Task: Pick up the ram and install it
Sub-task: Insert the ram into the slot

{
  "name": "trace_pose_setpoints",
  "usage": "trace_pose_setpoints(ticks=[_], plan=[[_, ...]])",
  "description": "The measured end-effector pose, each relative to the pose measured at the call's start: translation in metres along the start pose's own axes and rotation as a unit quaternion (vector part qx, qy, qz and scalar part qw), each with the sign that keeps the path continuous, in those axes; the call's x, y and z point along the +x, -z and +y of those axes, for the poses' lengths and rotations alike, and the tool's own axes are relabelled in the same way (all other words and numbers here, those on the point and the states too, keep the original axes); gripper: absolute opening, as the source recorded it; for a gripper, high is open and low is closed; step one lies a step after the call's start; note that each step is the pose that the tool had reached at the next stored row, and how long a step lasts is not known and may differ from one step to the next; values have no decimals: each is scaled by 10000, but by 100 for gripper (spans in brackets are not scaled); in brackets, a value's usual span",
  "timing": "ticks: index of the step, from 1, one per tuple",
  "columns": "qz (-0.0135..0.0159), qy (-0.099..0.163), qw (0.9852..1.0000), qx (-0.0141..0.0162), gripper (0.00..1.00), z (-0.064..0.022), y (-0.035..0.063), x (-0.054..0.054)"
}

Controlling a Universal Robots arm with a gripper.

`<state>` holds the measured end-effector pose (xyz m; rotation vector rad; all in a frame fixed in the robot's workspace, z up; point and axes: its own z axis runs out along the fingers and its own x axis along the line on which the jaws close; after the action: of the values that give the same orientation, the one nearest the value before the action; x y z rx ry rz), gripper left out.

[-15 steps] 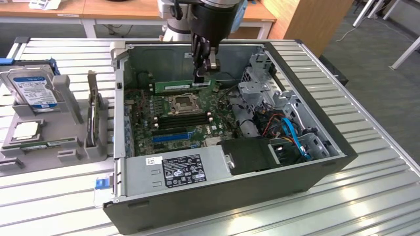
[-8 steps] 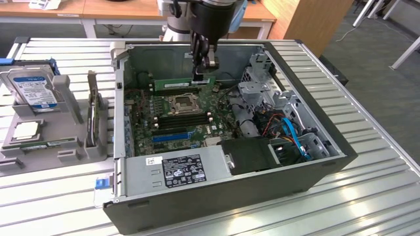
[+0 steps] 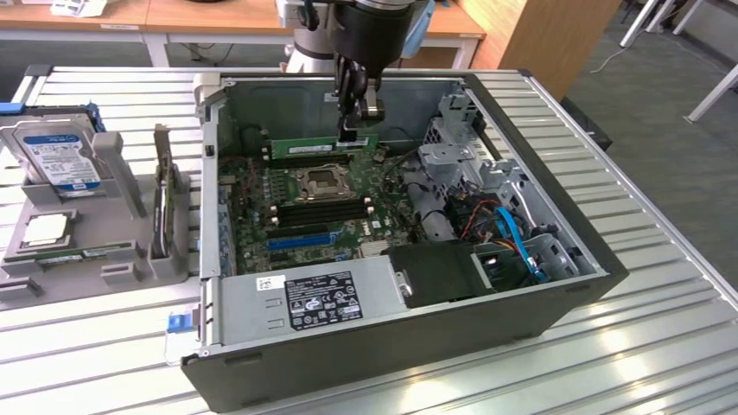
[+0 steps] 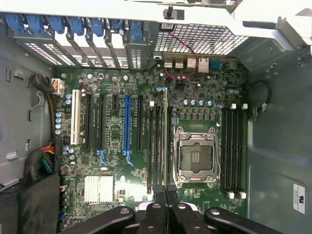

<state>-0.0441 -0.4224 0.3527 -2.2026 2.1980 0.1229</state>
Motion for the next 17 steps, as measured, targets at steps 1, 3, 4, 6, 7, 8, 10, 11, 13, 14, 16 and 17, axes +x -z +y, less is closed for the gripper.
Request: trace_pose_setpoints(ticks=[1, 3, 4, 6, 7, 8, 10, 11, 13, 14, 16, 17], plan=[[0, 0, 10000, 0, 11, 0, 0, 0], [0, 0, 10000, 0, 11, 0, 0, 0], [-2, 1, 10000, 1, 11, -2, -4, 3], [-2, -10, 10000, 0, 11, -2, -12, 5], [-2, -18, 10000, 1, 11, -2, -17, 6], [-3, -29, 10000, 2, 11, -2, -24, 6], [-4, -59, 10000, 4, 11, -3, -40, 8], [-4, -78, 10000, 6, 11, -3, -48, 9], [-6, -116, 9999, 9, 11, -4, -67, 12], [-6, -136, 9999, 10, 11, -4, -77, 13], [-7, -153, 9999, 12, 11, -5, -95, 15], [-7, -155, 9999, 12, 11, -5, -104, 15]])
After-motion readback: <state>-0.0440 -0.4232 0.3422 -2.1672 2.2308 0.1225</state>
